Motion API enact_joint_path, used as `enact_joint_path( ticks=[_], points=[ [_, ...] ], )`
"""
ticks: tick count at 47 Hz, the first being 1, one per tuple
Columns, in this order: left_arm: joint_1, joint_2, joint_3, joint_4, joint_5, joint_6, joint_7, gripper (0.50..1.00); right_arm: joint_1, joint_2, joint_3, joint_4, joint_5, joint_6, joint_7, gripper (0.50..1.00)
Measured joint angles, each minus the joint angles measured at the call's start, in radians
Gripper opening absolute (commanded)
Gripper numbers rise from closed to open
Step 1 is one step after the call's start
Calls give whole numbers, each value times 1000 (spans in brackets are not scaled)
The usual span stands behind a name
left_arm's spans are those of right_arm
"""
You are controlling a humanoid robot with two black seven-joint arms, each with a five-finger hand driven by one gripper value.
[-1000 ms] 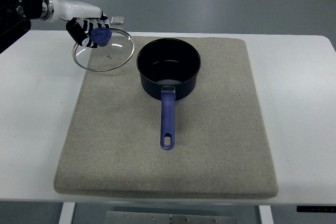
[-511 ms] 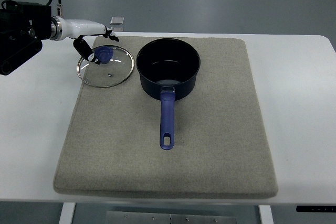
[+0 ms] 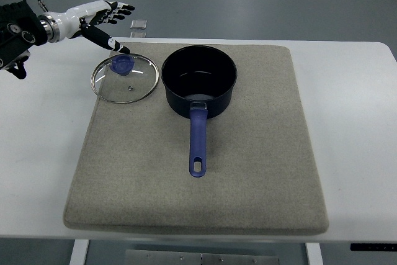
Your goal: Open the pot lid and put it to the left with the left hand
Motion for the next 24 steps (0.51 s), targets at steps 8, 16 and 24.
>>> enact_joint_path(
  ticks=[8,16,24],
  points=[
    [16,0,-26,44,-357,-164,0,990,0,0,0,0,0,0,0,917],
    [58,-1,-35,118,-649,-279,3,984,0,0,1,0,0,0,0,917],
    [100,-5,-64,109,-799,-280,3,977,0,0,1,0,0,0,0,917]
  ],
)
